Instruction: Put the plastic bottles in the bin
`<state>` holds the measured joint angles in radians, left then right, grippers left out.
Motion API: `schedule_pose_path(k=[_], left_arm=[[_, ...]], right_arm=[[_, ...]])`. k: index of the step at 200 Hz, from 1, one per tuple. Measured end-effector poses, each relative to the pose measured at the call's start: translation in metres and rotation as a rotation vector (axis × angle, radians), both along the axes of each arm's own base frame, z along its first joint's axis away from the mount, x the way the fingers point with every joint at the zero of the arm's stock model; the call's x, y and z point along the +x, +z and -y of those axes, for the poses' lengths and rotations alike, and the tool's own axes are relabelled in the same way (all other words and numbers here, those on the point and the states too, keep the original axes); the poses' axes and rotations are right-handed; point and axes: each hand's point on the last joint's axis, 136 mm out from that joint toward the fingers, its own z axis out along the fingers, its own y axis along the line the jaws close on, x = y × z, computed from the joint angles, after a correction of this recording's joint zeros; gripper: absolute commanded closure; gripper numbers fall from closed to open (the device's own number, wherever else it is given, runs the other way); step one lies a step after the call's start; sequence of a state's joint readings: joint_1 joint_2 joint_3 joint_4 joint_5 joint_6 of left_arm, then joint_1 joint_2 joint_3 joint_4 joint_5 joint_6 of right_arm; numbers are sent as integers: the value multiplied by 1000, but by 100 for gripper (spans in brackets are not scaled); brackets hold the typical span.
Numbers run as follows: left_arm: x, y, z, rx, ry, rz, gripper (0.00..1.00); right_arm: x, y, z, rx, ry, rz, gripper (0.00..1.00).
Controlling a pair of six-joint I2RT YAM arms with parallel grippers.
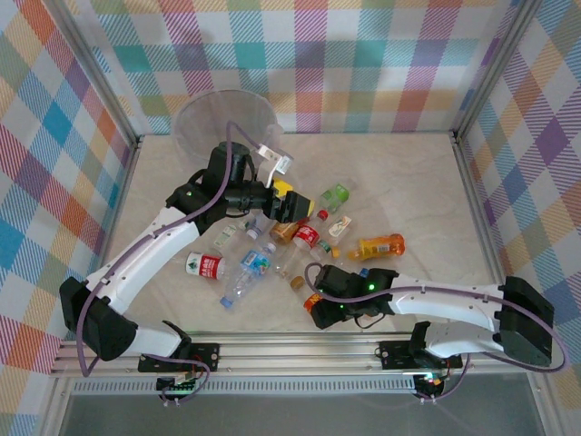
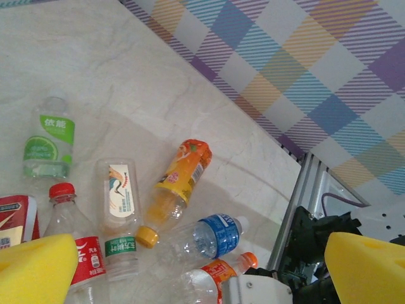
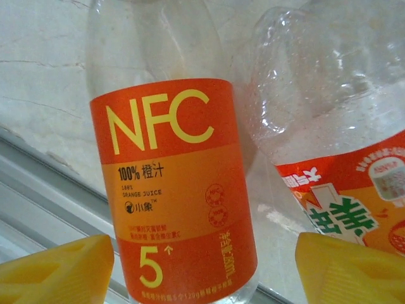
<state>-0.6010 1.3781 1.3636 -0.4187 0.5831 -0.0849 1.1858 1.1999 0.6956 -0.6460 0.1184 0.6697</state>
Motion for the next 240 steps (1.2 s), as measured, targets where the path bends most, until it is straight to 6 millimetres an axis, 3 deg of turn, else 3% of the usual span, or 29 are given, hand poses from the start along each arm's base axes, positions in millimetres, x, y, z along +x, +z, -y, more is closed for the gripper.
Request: schedule_pose_path(k=[122, 208, 240], left_arm=[[0, -2, 1, 0, -9, -10, 0], [-3, -7, 1, 14, -12, -30, 0], [-4, -7, 1, 14, -13, -30, 0]], right_arm=[[-4, -32, -20, -98, 49, -22, 24], [0, -32, -27, -99, 40, -10, 28], [0, -32, -27, -97, 34, -11, 23]])
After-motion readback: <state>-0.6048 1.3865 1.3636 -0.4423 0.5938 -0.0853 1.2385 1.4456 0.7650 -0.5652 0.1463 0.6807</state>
